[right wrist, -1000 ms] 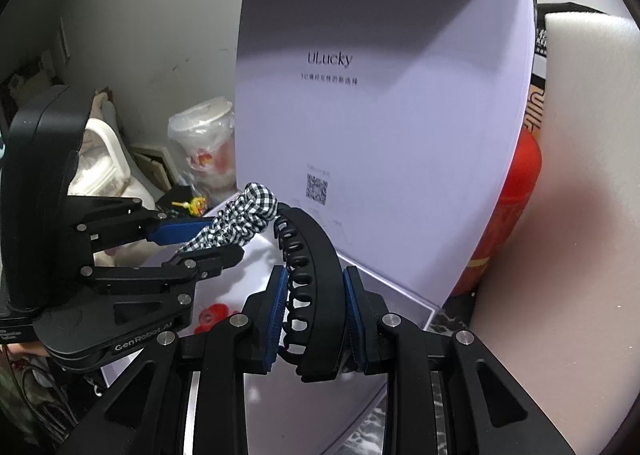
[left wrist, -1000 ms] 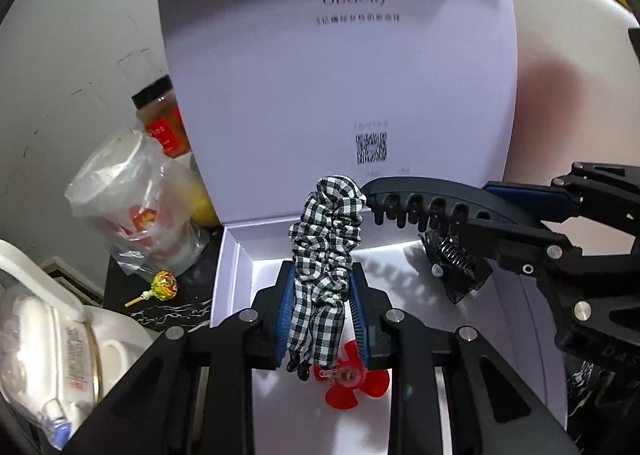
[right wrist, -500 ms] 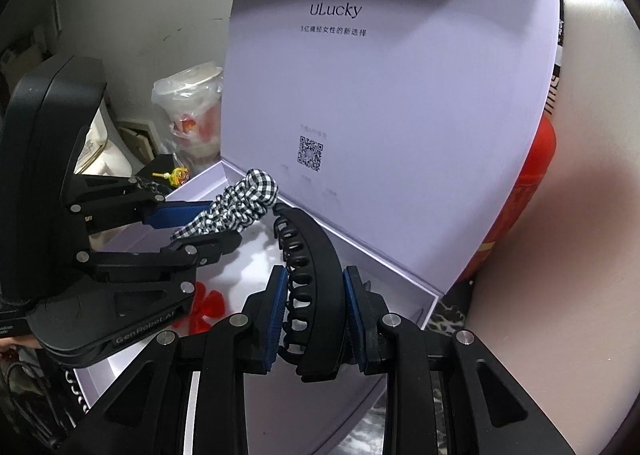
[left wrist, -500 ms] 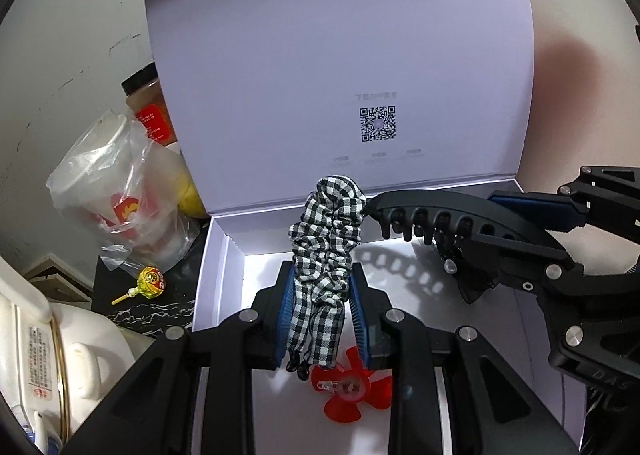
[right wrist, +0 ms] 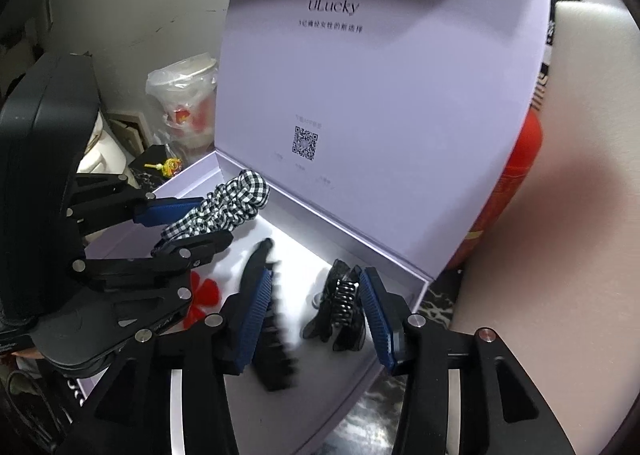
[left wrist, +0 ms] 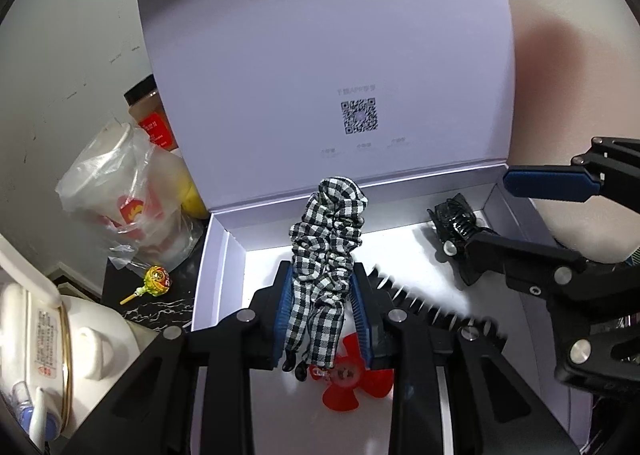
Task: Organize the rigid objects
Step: 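Lower both tools into the white box and open them to release both items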
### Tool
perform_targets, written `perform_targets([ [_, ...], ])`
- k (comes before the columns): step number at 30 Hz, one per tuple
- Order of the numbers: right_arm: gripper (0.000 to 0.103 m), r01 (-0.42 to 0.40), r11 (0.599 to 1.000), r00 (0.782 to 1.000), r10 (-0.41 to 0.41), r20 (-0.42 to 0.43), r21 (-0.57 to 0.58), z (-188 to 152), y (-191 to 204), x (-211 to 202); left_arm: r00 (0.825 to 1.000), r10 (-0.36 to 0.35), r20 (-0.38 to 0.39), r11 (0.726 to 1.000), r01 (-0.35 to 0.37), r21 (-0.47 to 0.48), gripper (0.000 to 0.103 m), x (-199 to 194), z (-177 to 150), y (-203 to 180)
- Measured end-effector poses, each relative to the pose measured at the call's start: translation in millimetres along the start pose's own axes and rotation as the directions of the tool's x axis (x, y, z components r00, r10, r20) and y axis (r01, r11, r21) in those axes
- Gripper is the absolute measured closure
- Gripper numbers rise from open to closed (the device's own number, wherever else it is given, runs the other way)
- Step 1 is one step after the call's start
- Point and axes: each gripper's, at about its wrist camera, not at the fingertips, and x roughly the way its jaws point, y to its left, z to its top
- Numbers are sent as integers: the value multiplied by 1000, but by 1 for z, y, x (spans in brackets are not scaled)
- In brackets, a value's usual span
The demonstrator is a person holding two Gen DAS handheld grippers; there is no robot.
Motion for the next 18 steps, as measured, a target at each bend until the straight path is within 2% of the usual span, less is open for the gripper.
perform_targets([
  [4,54,40,999,999,-39,16,-15,0,1,-15,1000,9,6,1000,-9,-9,71,-7,0,1],
  [12,49,79,997,996,-78,46,-21,-3,4,-49,998,39,53,999,-39,4,70,-34,1,-4],
  [18,47,83,996,994,-82,65,-13,-6,2,-74,998,-2,58,1000,4,-22,70,-53,-4,-2],
])
